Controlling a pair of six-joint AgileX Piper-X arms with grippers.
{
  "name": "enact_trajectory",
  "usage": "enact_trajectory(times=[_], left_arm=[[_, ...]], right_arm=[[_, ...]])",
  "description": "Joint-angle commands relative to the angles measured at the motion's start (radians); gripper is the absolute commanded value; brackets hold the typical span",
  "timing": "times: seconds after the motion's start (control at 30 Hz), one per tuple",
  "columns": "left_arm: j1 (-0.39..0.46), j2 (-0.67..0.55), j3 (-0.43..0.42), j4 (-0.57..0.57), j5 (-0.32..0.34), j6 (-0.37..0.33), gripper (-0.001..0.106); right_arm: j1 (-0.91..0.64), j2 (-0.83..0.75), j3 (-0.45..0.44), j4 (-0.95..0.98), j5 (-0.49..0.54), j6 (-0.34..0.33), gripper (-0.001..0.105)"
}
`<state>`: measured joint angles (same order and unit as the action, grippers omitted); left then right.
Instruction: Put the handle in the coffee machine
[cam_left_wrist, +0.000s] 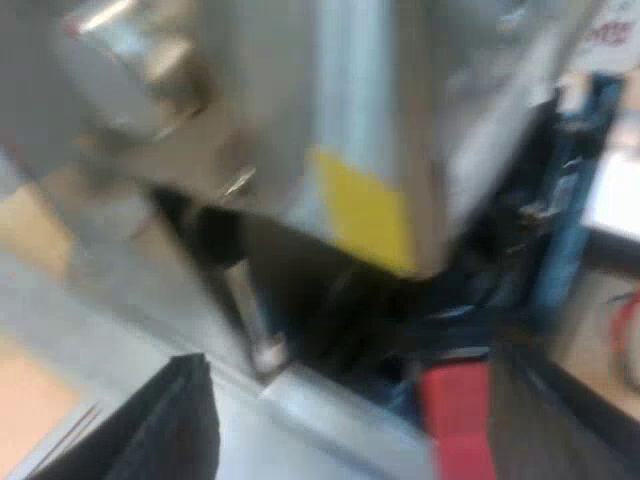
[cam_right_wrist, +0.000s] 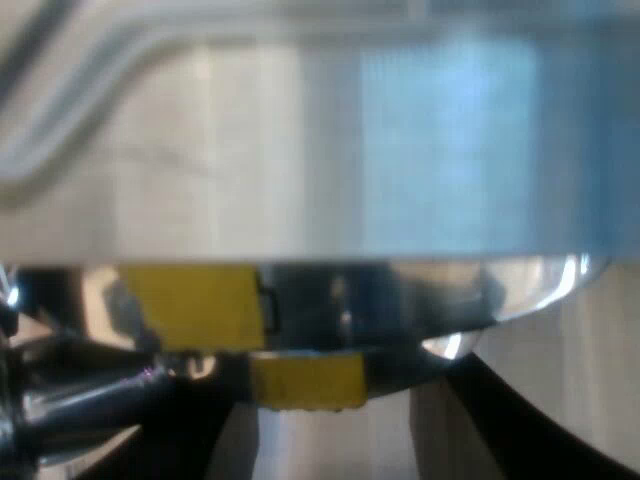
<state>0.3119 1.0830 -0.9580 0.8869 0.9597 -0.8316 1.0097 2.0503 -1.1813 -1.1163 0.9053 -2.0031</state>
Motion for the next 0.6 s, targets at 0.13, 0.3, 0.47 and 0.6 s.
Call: enact_trajectory(times=[0.13, 0.3, 0.47, 0.6], left_arm=[[-0.053, -0.001, -0.006, -0.036, -0.186, -0.043, 0.05], [-0.13, 0.018, -0.006, -0.051, -0.303, -0.053, 0.032], [-0.154, 0.062, -0.006, -0.113, -0.385, -0.137, 0.011], [-0.154, 0.096, -0.006, -0.113, -0.42, -0.137, 0.0]], right_arm=[[-0.003, -0.065, -0.026, -0.123, 0.002, 0.009, 0.039], [-0.003, -0.065, -0.026, -0.121, 0.002, 0.009, 0.039], [-0.003, -0.065, -0.026, -0.121, 0.002, 0.009, 0.039], [-0.003, -0.065, -0.026, -0.121, 0.002, 0.009, 0.039]])
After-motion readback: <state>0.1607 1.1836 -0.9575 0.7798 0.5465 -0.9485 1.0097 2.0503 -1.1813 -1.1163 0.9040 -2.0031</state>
